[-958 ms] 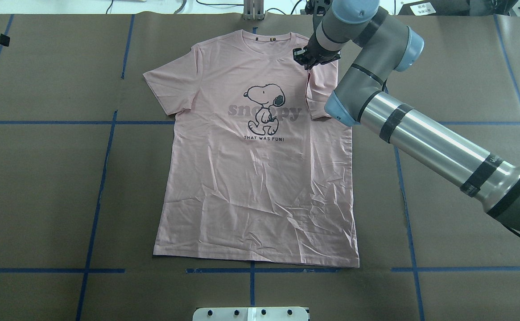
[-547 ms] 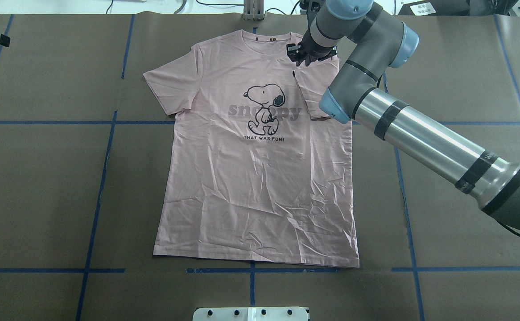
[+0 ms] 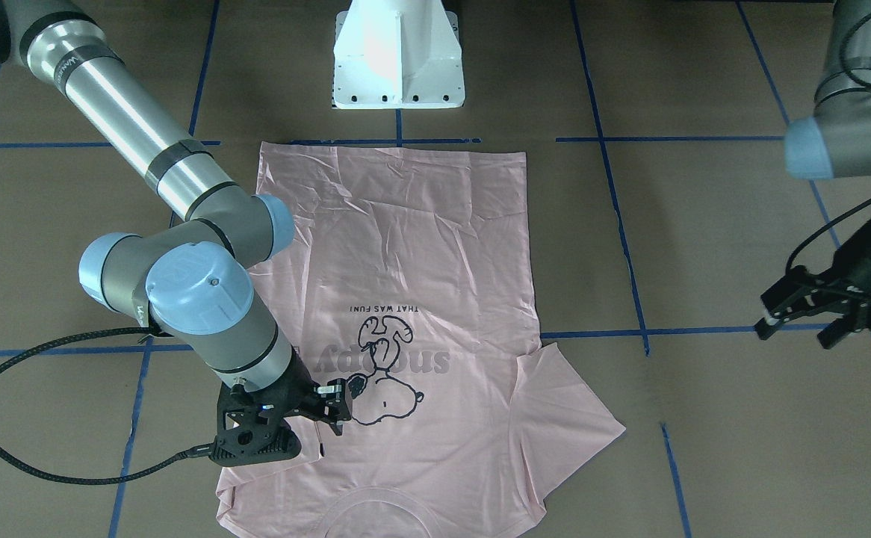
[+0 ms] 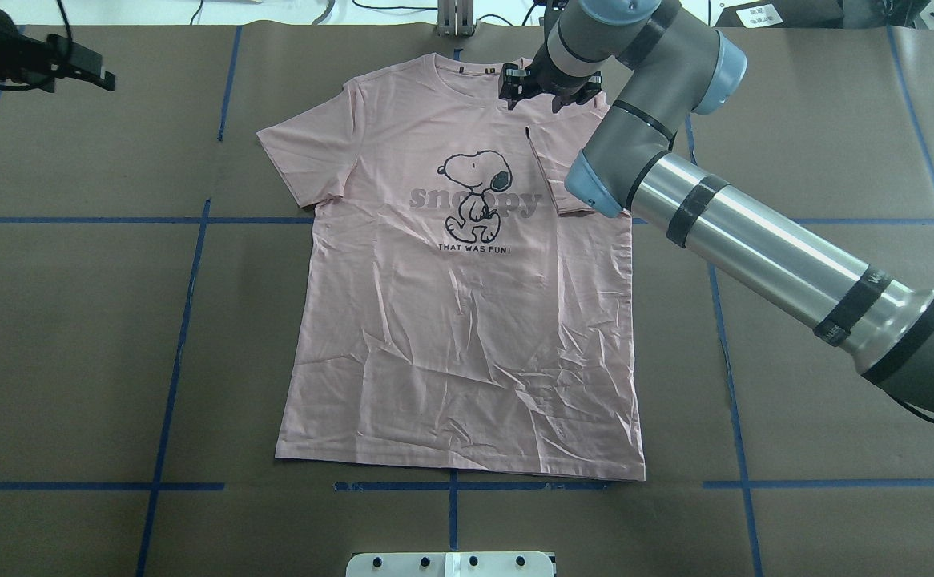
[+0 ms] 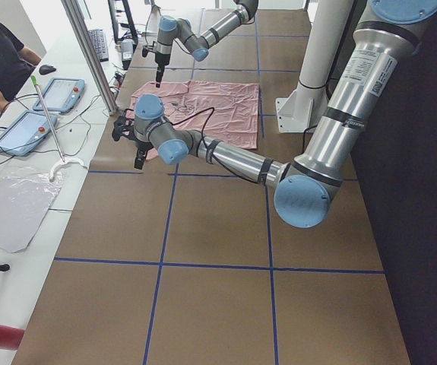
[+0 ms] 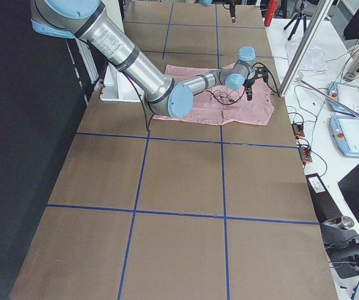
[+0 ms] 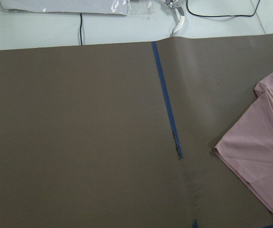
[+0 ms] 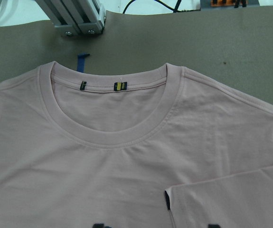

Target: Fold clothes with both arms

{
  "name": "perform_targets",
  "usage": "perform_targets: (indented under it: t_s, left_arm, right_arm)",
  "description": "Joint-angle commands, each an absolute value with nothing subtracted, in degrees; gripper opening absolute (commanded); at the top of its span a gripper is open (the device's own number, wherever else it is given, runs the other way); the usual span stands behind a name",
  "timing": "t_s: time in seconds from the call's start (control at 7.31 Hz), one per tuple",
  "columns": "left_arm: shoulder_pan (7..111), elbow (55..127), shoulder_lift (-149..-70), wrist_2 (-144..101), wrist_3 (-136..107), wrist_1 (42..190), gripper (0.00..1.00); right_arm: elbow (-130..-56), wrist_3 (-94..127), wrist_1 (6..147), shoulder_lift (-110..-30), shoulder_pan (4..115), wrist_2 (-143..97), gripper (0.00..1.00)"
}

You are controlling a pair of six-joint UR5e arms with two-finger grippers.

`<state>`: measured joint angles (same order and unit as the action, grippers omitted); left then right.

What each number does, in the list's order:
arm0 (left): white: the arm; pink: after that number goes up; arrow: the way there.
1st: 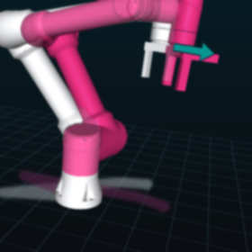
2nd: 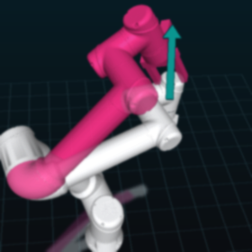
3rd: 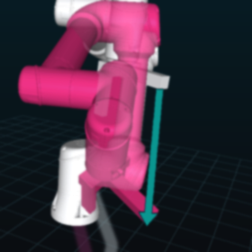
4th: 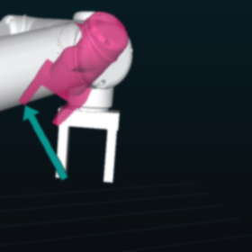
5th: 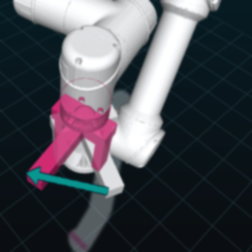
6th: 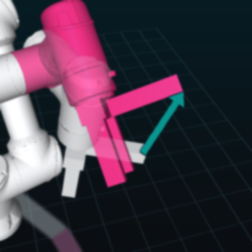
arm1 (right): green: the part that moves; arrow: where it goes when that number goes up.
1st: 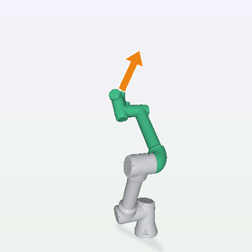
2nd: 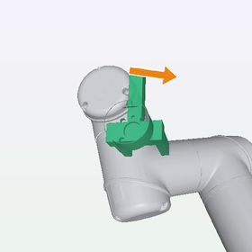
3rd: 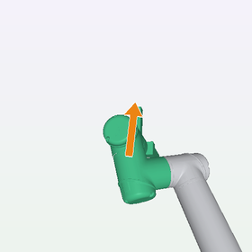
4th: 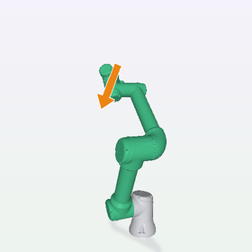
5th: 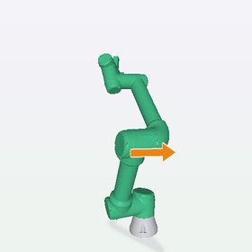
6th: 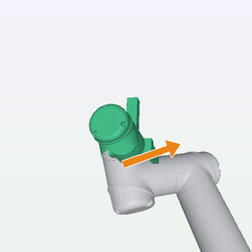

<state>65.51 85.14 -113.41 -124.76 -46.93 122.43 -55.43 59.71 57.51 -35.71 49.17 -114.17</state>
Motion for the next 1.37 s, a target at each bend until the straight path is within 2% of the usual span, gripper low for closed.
perform_targets:
  t_s: [0.0, 0.27, 0.41, 0.68, 1.23]
  left_arm:
    - [56.5, 81.3, -118.6, -113.6, -56.2, 123.7, 0.98]
    - [53.5, 69.7, -123.6, -107.8, -58.1, 133.6, 0.98]
    - [50.6, 65.6, -126.6, -103.8, -60.6, 134.8, 0.94]
    - [48.9, 59.0, -131.0, -99.8, -60.8, 135.0, 0.88]
    - [48.1, 56.3, -131.0, -95.7, -60.1, 135.1, 0.85]
  right_arm:
    - [-65.5, 60.7, 72.0, -37.9, 49.8, -118.5, 0.99]
    - [-72.4, 60.8, 76.5, -42.6, 50.9, -119.5, 1.0]
    - [-74.3, 60.8, 76.1, -44.6, 50.8, -119.5, 1.0]
    - [-74.4, 60.7, 75.7, -45.5, 51.2, -119.6, 1.0]
    - [-74.4, 60.8, 75.8, -46.1, 51.6, -119.6, 1.0]
